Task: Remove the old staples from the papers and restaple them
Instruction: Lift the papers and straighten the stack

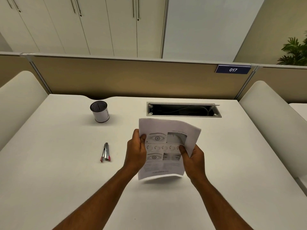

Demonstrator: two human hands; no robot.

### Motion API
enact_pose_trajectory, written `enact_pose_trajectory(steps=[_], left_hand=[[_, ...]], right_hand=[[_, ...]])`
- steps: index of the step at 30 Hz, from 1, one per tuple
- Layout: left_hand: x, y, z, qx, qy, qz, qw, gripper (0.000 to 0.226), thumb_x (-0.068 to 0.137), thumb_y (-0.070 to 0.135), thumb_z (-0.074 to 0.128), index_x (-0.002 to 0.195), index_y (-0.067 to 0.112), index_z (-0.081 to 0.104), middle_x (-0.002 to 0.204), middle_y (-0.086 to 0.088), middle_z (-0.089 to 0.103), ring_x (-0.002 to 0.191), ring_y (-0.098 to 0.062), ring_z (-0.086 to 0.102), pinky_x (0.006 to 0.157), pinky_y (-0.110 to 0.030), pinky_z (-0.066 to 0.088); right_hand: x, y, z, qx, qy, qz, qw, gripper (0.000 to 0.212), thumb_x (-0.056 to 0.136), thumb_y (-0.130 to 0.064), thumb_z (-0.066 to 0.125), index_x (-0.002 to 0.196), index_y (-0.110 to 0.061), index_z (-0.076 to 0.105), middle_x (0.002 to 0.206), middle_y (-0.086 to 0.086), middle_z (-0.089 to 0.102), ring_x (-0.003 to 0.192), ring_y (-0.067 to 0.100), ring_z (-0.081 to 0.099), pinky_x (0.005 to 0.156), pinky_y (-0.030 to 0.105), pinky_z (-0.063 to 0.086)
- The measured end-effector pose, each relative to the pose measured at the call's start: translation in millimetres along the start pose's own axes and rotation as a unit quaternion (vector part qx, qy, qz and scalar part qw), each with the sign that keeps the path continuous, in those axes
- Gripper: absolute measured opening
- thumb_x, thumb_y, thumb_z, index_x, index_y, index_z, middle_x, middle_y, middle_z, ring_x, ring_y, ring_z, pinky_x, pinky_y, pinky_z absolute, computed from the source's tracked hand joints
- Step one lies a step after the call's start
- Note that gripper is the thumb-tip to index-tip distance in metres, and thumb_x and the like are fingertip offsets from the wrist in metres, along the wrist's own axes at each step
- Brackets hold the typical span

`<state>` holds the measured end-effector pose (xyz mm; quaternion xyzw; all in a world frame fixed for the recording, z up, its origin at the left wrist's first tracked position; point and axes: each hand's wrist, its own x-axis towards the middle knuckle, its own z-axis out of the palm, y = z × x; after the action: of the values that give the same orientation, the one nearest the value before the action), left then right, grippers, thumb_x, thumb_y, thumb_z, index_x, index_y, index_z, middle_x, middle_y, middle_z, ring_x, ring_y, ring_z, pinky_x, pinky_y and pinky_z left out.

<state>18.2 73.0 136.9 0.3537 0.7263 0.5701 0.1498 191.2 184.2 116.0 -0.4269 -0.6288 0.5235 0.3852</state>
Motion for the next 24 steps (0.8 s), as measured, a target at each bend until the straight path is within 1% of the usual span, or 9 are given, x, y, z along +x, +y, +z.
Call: enact_pose_trajectory(steps=[2, 4, 6, 8, 10, 14, 18, 21, 24], left_hand=[[5.7, 1.6, -2.8, 0.009, 0.002, -0.025, 1.000, 0.014, 0.109, 0.018, 0.039, 0.102, 0.012, 0.049, 0.086, 0.010, 0.065, 0.071, 0.011, 0.066, 0.053, -0.008, 0.050], [11.9, 1.0, -6.7, 0.028, -0.010, -0.072, 0.997, 0.019, 0.110, 0.022, 0.039, 0.105, 0.009, 0.053, 0.089, 0.004, 0.066, 0.072, 0.004, 0.067, 0.053, -0.011, 0.050], [14.6, -2.9, -10.2, 0.047, -0.036, -0.124, 0.990, 0.023, 0.110, 0.025, 0.038, 0.112, 0.011, 0.056, 0.102, -0.004, 0.069, 0.085, -0.007, 0.068, 0.066, -0.026, 0.058], [12.7, -7.3, -11.8, 0.058, -0.057, -0.158, 0.984, 0.024, 0.110, 0.024, 0.037, 0.113, 0.012, 0.057, 0.108, -0.006, 0.069, 0.094, -0.021, 0.068, 0.080, -0.043, 0.061], [7.9, -11.8, -12.6, 0.064, -0.068, -0.183, 0.979, 0.026, 0.109, 0.024, 0.036, 0.115, 0.011, 0.058, 0.109, -0.007, 0.069, 0.099, -0.026, 0.068, 0.089, -0.050, 0.059], [-2.8, -20.8, -12.4, 0.064, -0.079, -0.216, 0.971, 0.028, 0.110, 0.024, 0.036, 0.117, 0.010, 0.059, 0.112, -0.008, 0.069, 0.101, -0.027, 0.068, 0.091, -0.050, 0.059], [-13.6, -28.7, -11.0, 0.040, -0.083, -0.237, 0.967, 0.028, 0.110, 0.027, 0.036, 0.119, 0.012, 0.057, 0.114, -0.006, 0.068, 0.103, -0.026, 0.068, 0.093, -0.052, 0.058], [-21.2, -34.1, -9.8, 0.011, -0.095, -0.248, 0.964, 0.026, 0.110, 0.030, 0.036, 0.120, 0.015, 0.055, 0.116, -0.005, 0.068, 0.101, -0.022, 0.069, 0.089, -0.046, 0.061], [-25.5, -39.5, -9.7, 0.014, -0.100, -0.243, 0.965, 0.026, 0.110, 0.026, 0.036, 0.123, 0.015, 0.057, 0.117, -0.006, 0.069, 0.100, -0.022, 0.070, 0.086, -0.043, 0.062]], right_hand=[[1.3, -3.2, -3.5, 0.000, -0.014, 0.003, 1.000, 0.015, 0.096, -0.024, 0.069, 0.102, -0.038, 0.065, 0.099, -0.007, 0.075, 0.087, 0.014, 0.074, 0.067, 0.026, 0.063], [1.9, -3.8, -6.7, 0.003, -0.032, 0.015, 0.999, 0.013, 0.095, -0.025, 0.070, 0.102, -0.036, 0.067, 0.099, -0.006, 0.076, 0.085, 0.016, 0.076, 0.069, 0.031, 0.065], [0.6, -1.8, -9.0, 0.003, -0.053, 0.043, 0.998, 0.012, 0.094, -0.026, 0.072, 0.104, -0.033, 0.068, 0.098, -0.005, 0.078, 0.084, 0.018, 0.078, 0.069, 0.035, 0.065], [-1.6, 1.9, -10.5, 0.007, -0.074, 0.077, 0.994, 0.013, 0.093, -0.026, 0.073, 0.106, -0.029, 0.069, 0.098, -0.004, 0.079, 0.083, 0.020, 0.079, 0.070, 0.039, 0.066], [-4.0, 6.1, -11.0, 0.011, -0.085, 0.107, 0.991, 0.016, 0.093, -0.027, 0.073, 0.108, -0.023, 0.070, 0.097, -0.002, 0.080, 0.084, 0.022, 0.079, 0.075, 0.046, 0.066], [-9.5, 15.0, -12.3, 0.008, -0.084, 0.144, 0.986, 0.013, 0.096, -0.026, 0.071, 0.106, -0.020, 0.072, 0.094, 0.001, 0.081, 0.084, 0.023, 0.079, 0.080, 0.050, 0.065], [-16.6, 24.1, -11.0, -0.009, -0.069, 0.160, 0.985, 0.008, 0.097, -0.024, 0.069, 0.103, -0.021, 0.073, 0.092, 0.000, 0.081, 0.082, 0.024, 0.078, 0.079, 0.050, 0.065], [-20.7, 29.2, -9.5, -0.021, -0.065, 0.171, 0.983, 0.008, 0.098, -0.025, 0.067, 0.103, -0.021, 0.071, 0.093, 0.002, 0.080, 0.080, 0.024, 0.078, 0.077, 0.049, 0.065], [-23.7, 33.1, -8.5, -0.026, -0.066, 0.179, 0.981, 0.009, 0.099, -0.026, 0.067, 0.104, -0.021, 0.071, 0.093, 0.001, 0.080, 0.081, 0.024, 0.078, 0.077, 0.049, 0.065]])
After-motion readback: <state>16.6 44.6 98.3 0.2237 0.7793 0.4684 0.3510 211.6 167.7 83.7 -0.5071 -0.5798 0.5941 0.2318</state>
